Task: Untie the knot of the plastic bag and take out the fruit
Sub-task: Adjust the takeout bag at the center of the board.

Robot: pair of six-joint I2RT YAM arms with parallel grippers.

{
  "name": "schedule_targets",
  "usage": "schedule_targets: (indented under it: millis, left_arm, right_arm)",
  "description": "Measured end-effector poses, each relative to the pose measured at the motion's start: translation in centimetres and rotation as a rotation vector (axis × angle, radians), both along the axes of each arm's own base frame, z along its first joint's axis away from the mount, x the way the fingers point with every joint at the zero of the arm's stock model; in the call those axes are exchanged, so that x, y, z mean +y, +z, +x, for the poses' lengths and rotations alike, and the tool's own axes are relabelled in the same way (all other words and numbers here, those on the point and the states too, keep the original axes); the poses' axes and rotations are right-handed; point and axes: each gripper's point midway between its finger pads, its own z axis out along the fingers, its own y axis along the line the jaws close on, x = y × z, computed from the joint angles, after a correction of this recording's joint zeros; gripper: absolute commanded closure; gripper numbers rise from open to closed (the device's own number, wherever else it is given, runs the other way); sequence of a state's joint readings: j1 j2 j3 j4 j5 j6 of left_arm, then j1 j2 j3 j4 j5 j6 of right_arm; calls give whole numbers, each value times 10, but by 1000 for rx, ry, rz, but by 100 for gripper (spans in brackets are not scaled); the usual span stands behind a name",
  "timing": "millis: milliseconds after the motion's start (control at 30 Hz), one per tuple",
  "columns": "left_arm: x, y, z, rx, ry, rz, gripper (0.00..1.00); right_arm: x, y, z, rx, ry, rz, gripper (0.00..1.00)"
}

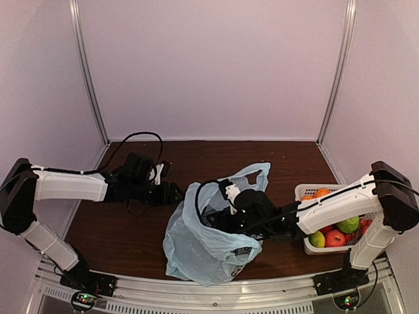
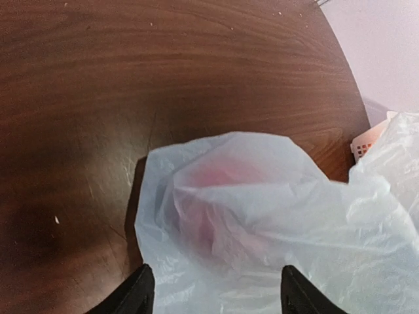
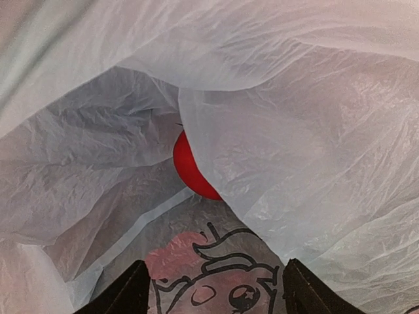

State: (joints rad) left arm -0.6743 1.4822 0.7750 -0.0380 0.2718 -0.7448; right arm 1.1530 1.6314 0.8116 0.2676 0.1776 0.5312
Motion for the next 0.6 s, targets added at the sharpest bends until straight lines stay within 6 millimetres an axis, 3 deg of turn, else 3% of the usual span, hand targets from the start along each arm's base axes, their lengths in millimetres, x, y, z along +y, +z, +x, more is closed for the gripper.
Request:
schedule_targets:
  millis: [167, 367, 467, 600]
  left_arm:
    - [-10, 7, 26, -24, 24, -12, 12]
    - [-34, -10, 49, -7, 1, -22, 11]
    - [-40, -33, 51, 31, -16, -11, 18]
    - [-42, -52, 47, 75, -31, 0, 36]
  right_arm:
    - [1, -5, 0, 3, 0, -6, 29]
    - [4, -6, 3, 1, -7, -10, 22]
    - [11, -3, 6, -6, -7, -2, 21]
    - [24, 2, 15, -22, -22, 8, 21]
